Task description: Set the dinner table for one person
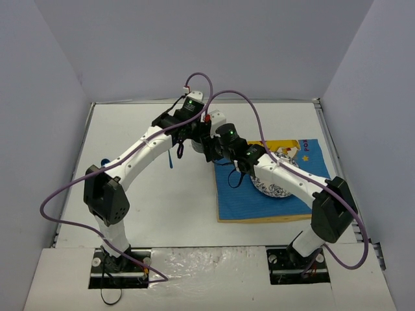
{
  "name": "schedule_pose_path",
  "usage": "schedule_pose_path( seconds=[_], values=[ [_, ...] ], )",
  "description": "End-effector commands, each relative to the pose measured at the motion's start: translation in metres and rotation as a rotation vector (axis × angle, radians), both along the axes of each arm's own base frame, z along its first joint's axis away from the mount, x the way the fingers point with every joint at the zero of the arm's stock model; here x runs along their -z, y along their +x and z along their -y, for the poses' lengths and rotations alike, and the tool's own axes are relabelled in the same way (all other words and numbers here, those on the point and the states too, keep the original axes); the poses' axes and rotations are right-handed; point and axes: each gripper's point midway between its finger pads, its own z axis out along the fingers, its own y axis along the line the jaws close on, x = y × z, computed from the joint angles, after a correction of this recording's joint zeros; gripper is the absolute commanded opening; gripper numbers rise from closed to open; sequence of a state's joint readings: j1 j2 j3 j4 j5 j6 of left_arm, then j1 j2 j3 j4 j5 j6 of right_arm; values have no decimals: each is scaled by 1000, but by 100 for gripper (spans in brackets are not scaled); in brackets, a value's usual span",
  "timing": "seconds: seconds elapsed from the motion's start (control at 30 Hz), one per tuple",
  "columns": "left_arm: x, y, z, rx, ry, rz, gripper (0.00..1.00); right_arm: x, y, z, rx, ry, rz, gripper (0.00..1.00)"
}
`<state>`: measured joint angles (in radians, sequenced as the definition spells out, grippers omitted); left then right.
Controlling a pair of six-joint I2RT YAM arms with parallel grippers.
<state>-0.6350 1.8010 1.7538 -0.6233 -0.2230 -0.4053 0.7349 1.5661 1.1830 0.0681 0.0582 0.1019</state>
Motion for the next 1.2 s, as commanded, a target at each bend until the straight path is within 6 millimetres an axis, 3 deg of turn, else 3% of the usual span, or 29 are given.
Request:
schedule_pose_path(
  seconds=[0.0,0.1,0.27,0.43,0.53,0.7,0.87,0.93,1.17],
  values=[
    [-76,3,4,-17,-141,183,0,-44,14,-16,-10,77,108,47],
    [-74,2,5,-11,-137,179,0,-43,16,-14,-2,67,113,35],
    [-70,-1,3,-13,-133,172,4,-42,17,-9,11,43,128,2],
    [-72,-6,-2,-16,-137,174,18,-39,17,-1,24,18,143,0],
    [-83,-11,-11,-24,-155,192,39,-41,15,8,35,0,161,0],
    [-97,-20,-34,-49,-202,213,64,-37,14,31,55,-16,167,0],
    [-107,-37,-79,-87,-249,219,88,-35,18,75,98,-56,184,0],
    [-98,-47,-96,-97,-243,200,93,-36,22,93,103,-69,196,0],
    [-64,-93,-151,-114,-181,134,95,-60,57,191,203,-21,242,0]
  ],
)
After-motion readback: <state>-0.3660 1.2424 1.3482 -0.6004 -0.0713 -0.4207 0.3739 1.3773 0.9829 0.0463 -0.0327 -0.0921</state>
